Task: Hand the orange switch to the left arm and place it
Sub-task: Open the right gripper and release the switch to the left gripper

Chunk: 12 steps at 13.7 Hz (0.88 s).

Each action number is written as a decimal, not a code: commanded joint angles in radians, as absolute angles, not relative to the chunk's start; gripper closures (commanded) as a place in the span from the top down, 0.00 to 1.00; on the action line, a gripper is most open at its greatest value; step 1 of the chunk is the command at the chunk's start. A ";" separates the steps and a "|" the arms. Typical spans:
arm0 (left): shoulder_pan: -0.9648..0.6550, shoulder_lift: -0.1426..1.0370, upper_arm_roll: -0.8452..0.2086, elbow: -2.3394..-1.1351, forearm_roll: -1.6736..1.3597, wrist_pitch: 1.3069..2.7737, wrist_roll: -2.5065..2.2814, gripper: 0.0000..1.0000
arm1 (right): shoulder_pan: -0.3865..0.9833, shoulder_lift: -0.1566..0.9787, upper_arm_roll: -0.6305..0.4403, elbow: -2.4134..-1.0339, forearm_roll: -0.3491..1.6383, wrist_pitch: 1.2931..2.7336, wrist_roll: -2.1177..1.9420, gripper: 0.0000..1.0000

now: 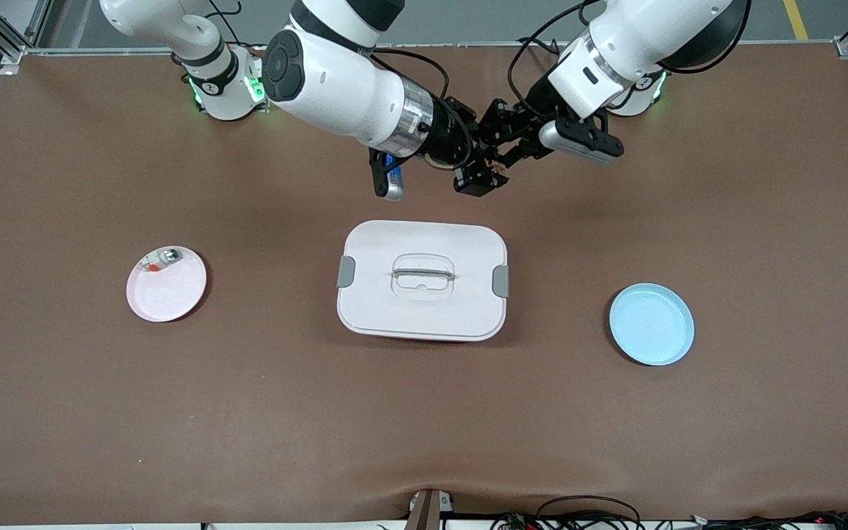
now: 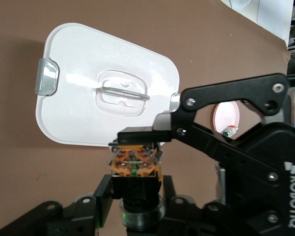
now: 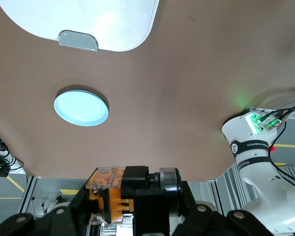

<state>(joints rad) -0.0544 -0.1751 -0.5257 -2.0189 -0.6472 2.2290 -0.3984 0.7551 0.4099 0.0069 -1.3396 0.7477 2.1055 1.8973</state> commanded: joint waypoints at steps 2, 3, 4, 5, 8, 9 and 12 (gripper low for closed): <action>-0.046 -0.193 -0.532 -2.037 -0.658 2.237 -0.380 0.00 | 0.762 0.419 -0.002 -1.304 0.767 2.098 1.916 0.17; -0.046 -0.193 -0.532 -2.037 -0.657 2.237 -0.379 0.00 | 0.762 0.419 -0.002 -1.304 0.767 2.098 1.916 0.17; -0.046 -0.193 -0.532 -2.036 -0.657 2.237 -0.379 0.00 | 0.762 0.419 -0.002 -1.304 0.767 2.098 1.916 0.17; -0.048 -0.193 -0.532 -2.034 -0.657 2.237 -0.379 0.00 | 0.762 0.419 -0.002 -1.304 0.767 2.098 1.916 0.17; -0.046 -0.187 -0.532 -2.029 -0.646 2.235 -0.374 0.00 | 0.761 0.419 -0.002 -1.304 0.767 2.097 1.916 0.38; -0.046 -0.184 -0.532 -2.028 -0.644 2.235 -0.374 0.00 | 0.761 0.419 -0.002 -1.304 0.767 2.097 1.916 0.53; -0.048 -0.179 -0.532 -2.025 -0.643 2.235 -0.377 0.00 | 0.761 0.419 -0.002 -1.304 0.767 2.097 1.916 1.00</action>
<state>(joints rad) -0.0531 -0.1746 -0.5257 -2.0200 -0.6476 2.2332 -0.3903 0.7552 0.4099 0.0065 -1.3348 0.7479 2.1075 1.8994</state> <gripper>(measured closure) 0.573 0.233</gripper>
